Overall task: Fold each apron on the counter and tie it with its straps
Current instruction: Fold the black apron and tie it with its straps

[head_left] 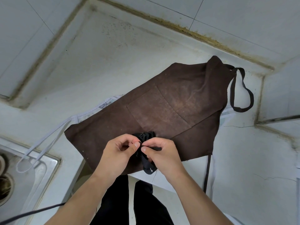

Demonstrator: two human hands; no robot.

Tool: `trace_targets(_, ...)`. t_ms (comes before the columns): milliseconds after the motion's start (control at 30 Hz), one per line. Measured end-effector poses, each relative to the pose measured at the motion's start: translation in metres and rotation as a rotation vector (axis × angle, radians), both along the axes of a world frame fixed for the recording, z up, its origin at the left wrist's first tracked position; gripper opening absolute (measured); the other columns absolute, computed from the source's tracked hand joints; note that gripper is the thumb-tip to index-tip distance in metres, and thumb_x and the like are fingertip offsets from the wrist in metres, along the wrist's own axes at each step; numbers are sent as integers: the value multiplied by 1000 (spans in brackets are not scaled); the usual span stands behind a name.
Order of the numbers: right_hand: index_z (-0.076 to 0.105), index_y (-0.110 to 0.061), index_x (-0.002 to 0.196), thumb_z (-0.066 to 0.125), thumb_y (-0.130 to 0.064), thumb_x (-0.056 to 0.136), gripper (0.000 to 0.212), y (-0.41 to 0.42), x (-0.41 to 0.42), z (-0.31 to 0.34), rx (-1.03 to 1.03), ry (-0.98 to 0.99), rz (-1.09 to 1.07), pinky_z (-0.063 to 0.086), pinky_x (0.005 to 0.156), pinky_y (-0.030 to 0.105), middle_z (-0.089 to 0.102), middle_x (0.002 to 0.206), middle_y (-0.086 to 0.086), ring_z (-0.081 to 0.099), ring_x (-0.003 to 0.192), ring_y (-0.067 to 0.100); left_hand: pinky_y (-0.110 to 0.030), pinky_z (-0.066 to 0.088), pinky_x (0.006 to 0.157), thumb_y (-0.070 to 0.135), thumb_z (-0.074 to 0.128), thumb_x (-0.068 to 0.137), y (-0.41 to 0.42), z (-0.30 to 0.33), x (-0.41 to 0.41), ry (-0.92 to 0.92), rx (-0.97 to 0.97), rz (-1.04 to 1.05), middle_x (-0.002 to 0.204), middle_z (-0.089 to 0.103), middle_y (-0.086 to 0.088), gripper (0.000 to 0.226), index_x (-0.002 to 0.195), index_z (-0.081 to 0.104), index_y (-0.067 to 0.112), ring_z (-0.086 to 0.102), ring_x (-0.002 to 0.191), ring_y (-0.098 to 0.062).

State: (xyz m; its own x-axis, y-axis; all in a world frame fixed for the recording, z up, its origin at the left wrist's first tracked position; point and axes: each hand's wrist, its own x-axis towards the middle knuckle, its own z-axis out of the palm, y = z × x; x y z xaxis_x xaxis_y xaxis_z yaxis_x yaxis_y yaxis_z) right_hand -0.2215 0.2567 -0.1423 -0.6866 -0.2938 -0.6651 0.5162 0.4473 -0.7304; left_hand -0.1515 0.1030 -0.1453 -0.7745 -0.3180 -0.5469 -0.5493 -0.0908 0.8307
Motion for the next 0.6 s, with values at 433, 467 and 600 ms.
trace_targets(433,70,-25,82,66,-12,96,19,12,-2,2,146,282,114,61,68,32,74,78,-7,71,71,11,-24,51,81,12,63,102,-7,14,-6,61,-275,-231,94,76,7,13,96,69,22,67,88,-14)
trace_targets(467,69,-25,83,69,-17,96,15,11,-3,4,155,324,148,59,69,30,73,77,-7,70,73,10,-23,51,77,16,63,103,-7,16,-7,58,-349,-281,93,75,10,13,96,68,26,67,87,-13)
trace_targets(600,72,-24,90,72,-25,96,6,5,-6,11,153,403,259,54,73,20,71,84,-12,66,84,4,-16,44,67,22,65,102,-1,20,-12,65,-495,-334,83,69,18,15,94,67,34,62,80,-3)
